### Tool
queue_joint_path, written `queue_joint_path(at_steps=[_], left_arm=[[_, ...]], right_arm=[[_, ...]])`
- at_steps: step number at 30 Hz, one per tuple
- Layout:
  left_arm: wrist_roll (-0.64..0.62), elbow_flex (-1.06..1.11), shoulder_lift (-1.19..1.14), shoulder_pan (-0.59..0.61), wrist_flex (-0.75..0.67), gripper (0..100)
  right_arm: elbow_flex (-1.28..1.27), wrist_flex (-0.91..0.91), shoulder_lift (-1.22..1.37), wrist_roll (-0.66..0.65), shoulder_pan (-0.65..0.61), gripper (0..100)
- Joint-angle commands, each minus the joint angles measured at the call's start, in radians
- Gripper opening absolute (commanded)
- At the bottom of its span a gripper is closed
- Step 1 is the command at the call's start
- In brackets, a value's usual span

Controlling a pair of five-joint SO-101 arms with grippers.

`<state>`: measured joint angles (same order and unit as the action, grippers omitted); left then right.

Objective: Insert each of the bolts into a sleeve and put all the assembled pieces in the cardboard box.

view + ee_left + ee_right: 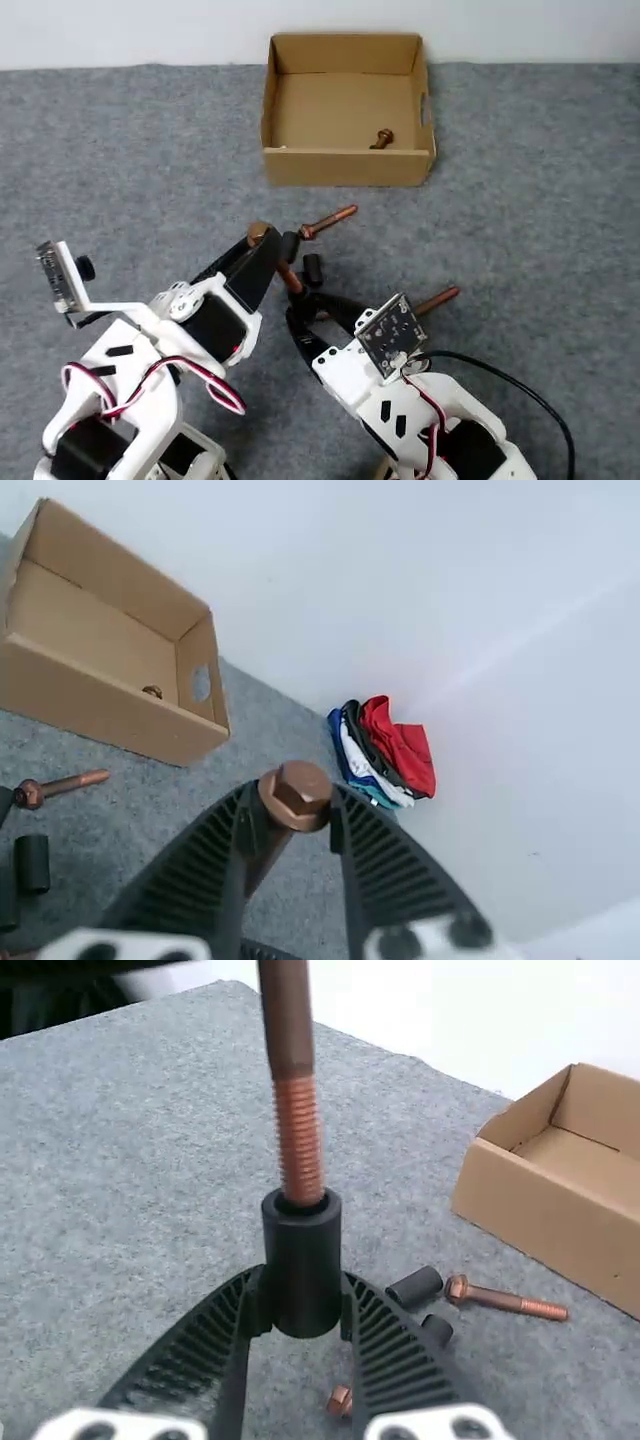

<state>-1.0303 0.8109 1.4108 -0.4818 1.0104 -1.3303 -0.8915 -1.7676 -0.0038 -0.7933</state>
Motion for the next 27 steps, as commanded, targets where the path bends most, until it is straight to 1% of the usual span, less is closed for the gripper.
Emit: queue_joint_path(at_steps=[1, 5, 7, 9, 13, 20, 22, 27], left_arm=[[-0.002, 0.004, -0.005, -0.003, -0.038, 1], [0.009, 0.007, -0.006, -0.020, -0.031, 1], [0.074, 0.031, -0.006, -0.063, -0.005, 1], [0.146, 0.047, -0.005, -0.098, 0.054, 1], [0.245, 0.048, -0.003, -0.120, 0.147, 1], [0.385, 0.085, -0.002, -0.114, 0.167, 2], [0.414, 0.125, 0.002, -0.114, 0.167, 8], [0.440, 0.154, -0.003, -0.120, 0.169, 31]], right_arm=[[0.051, 0.025, -0.015, -0.028, -0.008, 0.8], [0.061, 0.024, -0.015, -0.034, -0.007, 0.8], [0.061, 0.024, -0.015, -0.034, -0.004, 0.8], [0.061, 0.024, -0.015, -0.034, -0.004, 0.8], [0.061, 0.024, -0.015, -0.034, -0.002, 0.8], [0.061, 0.024, -0.015, -0.034, -0.002, 0.8], [0.061, 0.024, -0.015, -0.034, -0.002, 0.8], [0.061, 0.024, -0.015, -0.034, -0.002, 0.8]])
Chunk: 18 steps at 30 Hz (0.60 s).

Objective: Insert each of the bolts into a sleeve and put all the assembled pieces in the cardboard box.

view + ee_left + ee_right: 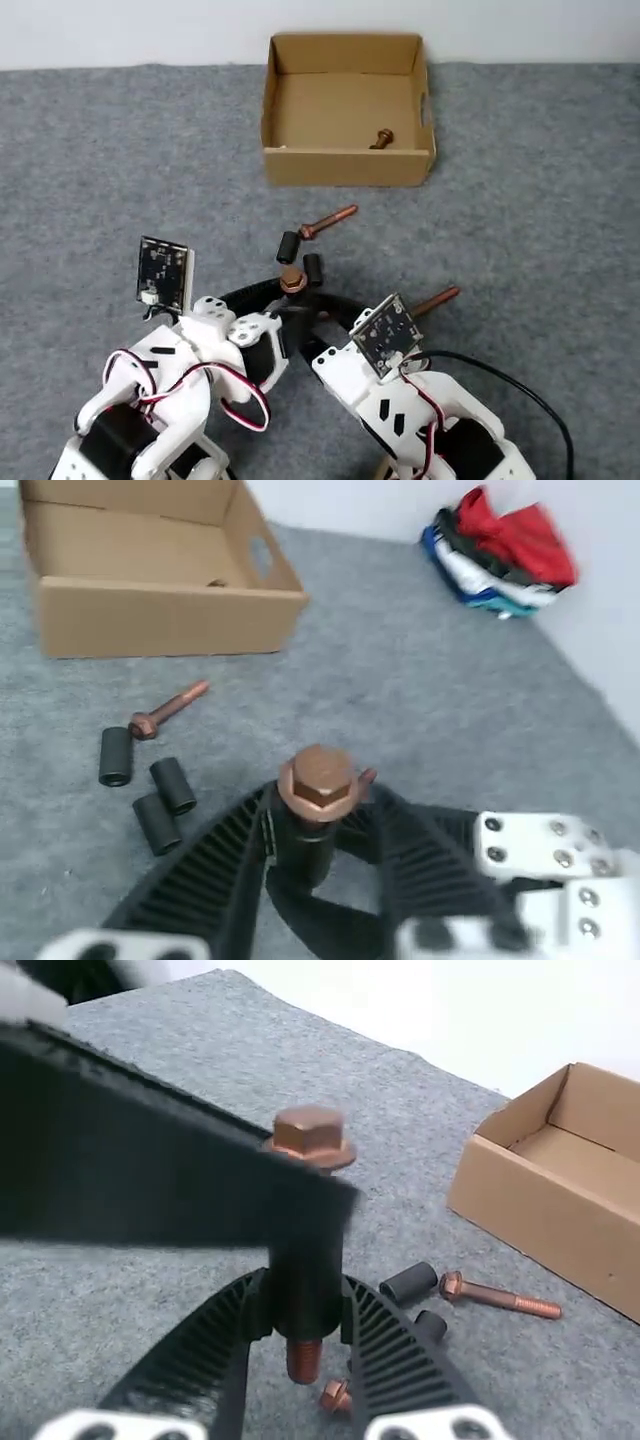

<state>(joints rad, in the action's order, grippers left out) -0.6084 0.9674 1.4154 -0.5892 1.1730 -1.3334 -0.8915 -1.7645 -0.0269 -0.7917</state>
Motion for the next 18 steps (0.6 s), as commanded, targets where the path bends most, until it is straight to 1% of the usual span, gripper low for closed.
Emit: queue_joint_path(at_steps=[1, 4, 9, 13, 16, 18], left_arm=[[0.018, -0.004, -0.008, -0.014, 0.006, 33], [0.020, -0.035, -0.008, -0.014, 0.028, 34], [0.021, -0.156, -0.008, -0.006, 0.095, 34], [0.064, -0.205, -0.008, -0.002, 0.152, 34], [0.097, -0.209, -0.006, 0.038, 0.172, 34], [0.132, -0.209, -0.006, 0.089, 0.172, 34]], right_arm=[[0.064, 0.024, -0.018, -0.011, -0.004, 0.8], [0.064, 0.024, -0.018, -0.011, -0.004, 0.8], [0.064, 0.024, -0.018, -0.011, -0.004, 0.8], [0.064, 0.024, -0.018, -0.011, -0.004, 0.8], [0.064, 0.024, -0.018, -0.011, -0.004, 0.8], [0.066, 0.024, -0.018, -0.011, -0.004, 0.8]])
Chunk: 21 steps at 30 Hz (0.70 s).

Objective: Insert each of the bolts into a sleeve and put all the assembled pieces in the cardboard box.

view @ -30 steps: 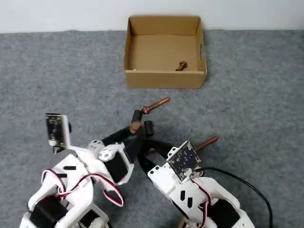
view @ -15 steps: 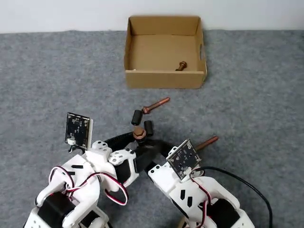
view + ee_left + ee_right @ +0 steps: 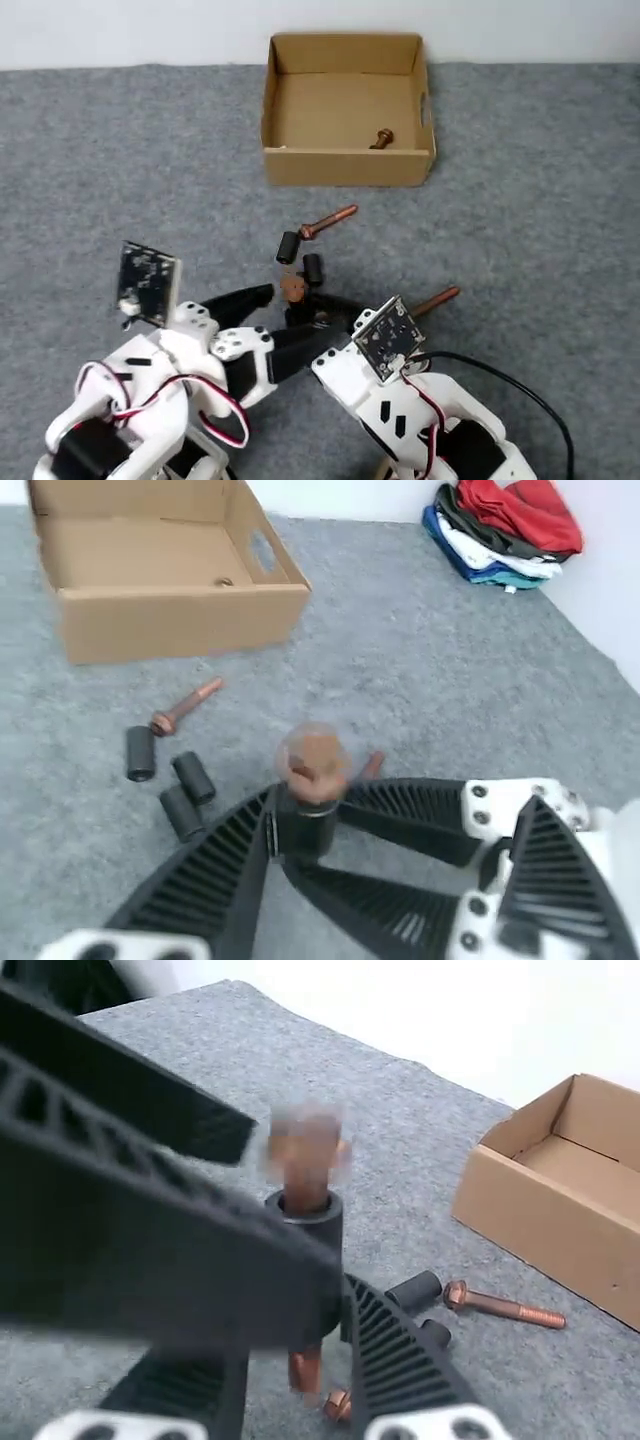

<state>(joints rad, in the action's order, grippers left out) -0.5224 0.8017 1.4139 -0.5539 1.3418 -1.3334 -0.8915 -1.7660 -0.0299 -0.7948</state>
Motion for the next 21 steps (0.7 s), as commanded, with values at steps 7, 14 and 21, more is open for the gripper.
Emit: queue_joint_path(at_steps=[7, 14, 21], left_arm=[[0.167, -0.108, 0.002, 0.218, 0.031, 34], [0.167, -0.217, 0.002, 0.361, 0.074, 21], [0.256, -0.101, 0.002, 0.601, 0.071, 1]], right_arm=[[0.066, 0.024, -0.018, -0.008, 0.001, 0.8], [0.071, 0.022, -0.018, 0.000, 0.160, 0.8], [0.183, -0.136, 0.018, 0.150, 0.378, 0.8]])
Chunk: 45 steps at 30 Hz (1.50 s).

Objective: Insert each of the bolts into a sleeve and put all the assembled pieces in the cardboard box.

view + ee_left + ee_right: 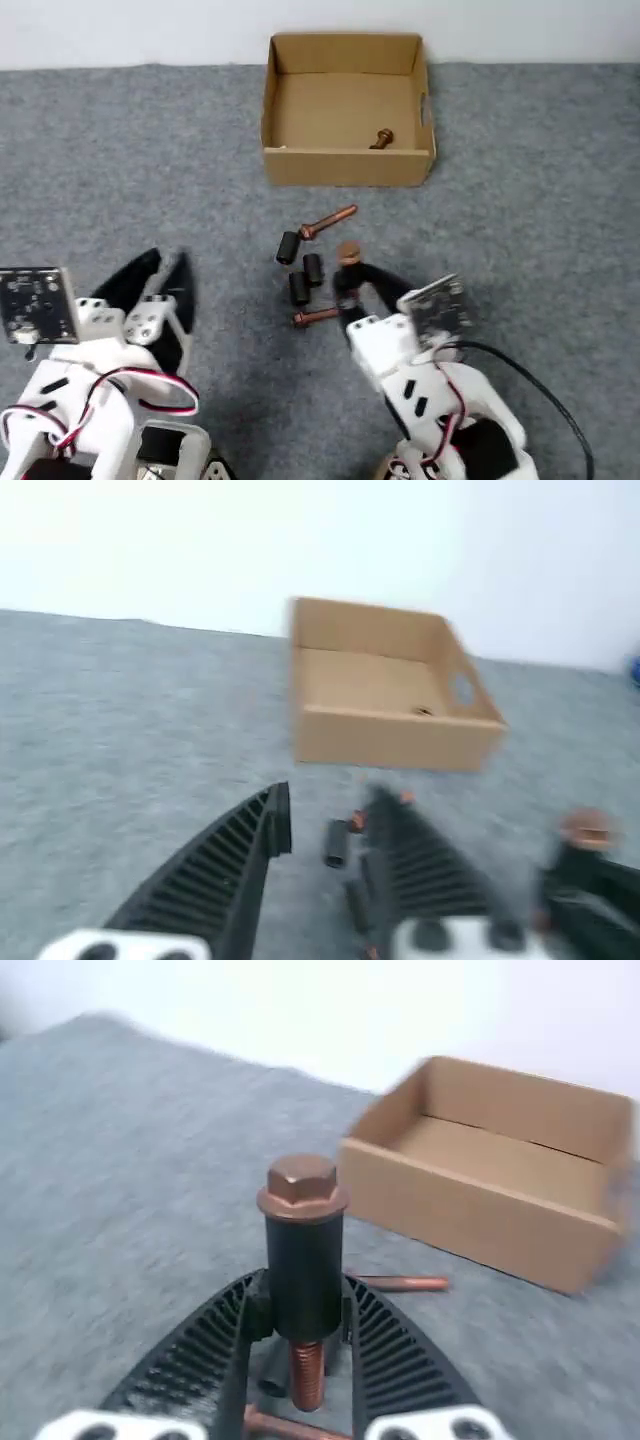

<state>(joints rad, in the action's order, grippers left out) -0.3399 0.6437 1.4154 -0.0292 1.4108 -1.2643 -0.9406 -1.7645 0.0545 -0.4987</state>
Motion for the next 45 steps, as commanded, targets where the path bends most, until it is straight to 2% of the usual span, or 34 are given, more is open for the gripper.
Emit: queue_joint_path(at_steps=[1, 6, 14, 18, 23, 28, 31, 45], left_arm=[[0.110, 0.104, 0.000, 0.103, -0.002, 0], [0.186, 0.374, 0.000, 0.219, -0.137, 0], [0.339, 0.806, 0.000, 0.222, -0.503, 0], [0.430, 0.901, 0.000, 0.219, -0.588, 0], [0.428, 0.934, 0.000, 0.219, -0.611, 0], [0.428, 1.040, 0.000, 0.224, -0.710, 0], [0.428, 1.041, 0.000, 0.221, -0.721, 0], [0.428, 1.043, 0.000, 0.229, -0.717, 0]], right_arm=[[0.144, -0.127, 0.041, 0.104, 0.117, 0.8], [0.344, -0.249, 0.249, 0.213, 0.229, 0.8], [0.684, -0.252, 0.638, 0.272, 0.242, 0.8], [0.819, -0.211, 0.799, 0.272, 0.242, 0.8], [0.904, -0.025, 0.972, 0.267, 0.242, 0.8], [0.961, 0.163, 1.171, 0.267, 0.242, 0.8], [1.005, 0.266, 1.300, 0.264, 0.243, 0.8], [1.324, 0.613, 1.942, -0.021, 0.268, 0.8]])
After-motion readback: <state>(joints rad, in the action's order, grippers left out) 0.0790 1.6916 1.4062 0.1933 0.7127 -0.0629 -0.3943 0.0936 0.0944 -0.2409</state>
